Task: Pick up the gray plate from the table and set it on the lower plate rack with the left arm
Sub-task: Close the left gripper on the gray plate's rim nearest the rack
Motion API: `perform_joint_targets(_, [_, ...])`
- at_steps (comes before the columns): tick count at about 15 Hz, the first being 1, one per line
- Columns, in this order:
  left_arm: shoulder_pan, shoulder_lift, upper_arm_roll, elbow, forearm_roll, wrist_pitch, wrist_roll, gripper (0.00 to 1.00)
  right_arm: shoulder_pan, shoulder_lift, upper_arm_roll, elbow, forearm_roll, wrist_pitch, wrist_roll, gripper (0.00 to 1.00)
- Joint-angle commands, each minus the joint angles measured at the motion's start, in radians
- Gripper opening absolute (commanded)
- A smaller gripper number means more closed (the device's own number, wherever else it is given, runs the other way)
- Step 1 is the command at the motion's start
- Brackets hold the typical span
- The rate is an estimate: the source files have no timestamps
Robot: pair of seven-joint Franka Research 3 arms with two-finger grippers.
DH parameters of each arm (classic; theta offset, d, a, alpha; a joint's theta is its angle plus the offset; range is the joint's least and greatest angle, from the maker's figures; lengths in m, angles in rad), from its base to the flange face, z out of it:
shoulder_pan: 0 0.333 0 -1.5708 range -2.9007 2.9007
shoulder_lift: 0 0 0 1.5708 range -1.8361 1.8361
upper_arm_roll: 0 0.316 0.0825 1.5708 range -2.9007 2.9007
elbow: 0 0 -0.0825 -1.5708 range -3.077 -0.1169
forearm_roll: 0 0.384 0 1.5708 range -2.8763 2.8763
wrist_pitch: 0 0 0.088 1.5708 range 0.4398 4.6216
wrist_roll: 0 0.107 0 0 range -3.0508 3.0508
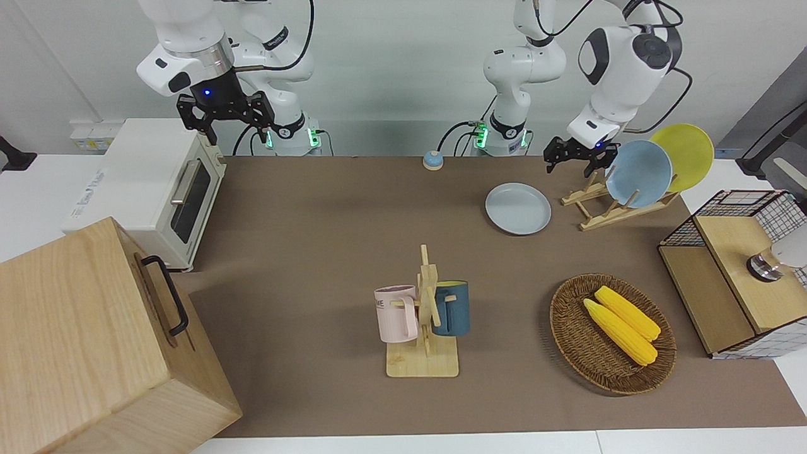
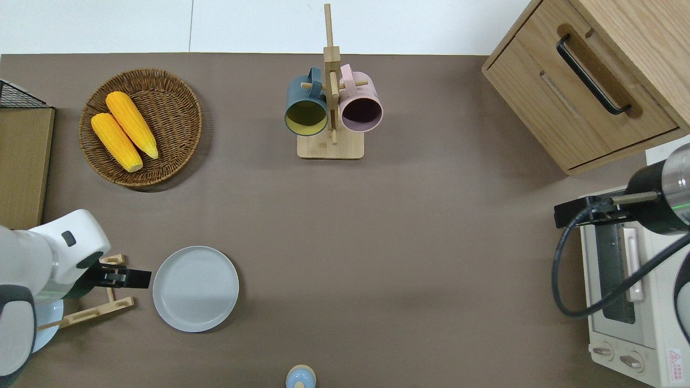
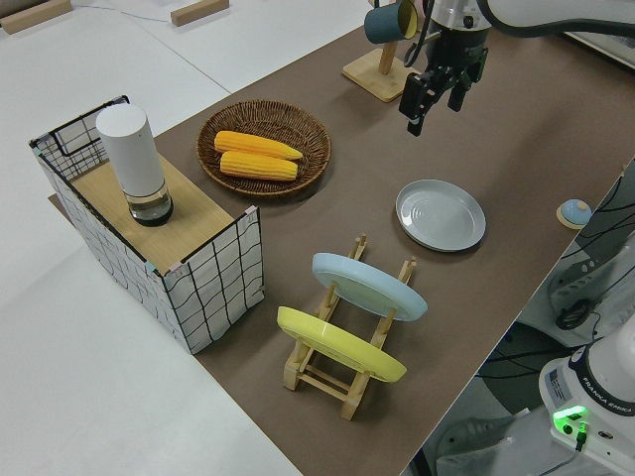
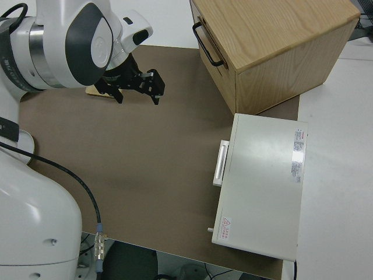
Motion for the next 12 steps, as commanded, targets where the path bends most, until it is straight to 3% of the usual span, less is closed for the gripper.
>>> perform_joint_targets(1, [-0.017,-0.095,-0.004,-0.202,-0.011,0.15,-0.016,1.0,-0.007,-0.002,0.007,0.006,0.007,-0.014,0.0,0.987])
perform_joint_targets(6, [-0.018,-0.099,-0.005,-0.343,-0.012,0.305,-0.016,1.0,-0.007,-0.002,0.007,0.006,0.007,-0.014,0.0,0.99])
perform_joint_targets(12, [-0.034,-0.081,-0.005,-0.418,-0.017,0.428,-0.016,1.0,-0.007,-0.002,0.007,0.006,0.007,-0.014,0.0,0.99])
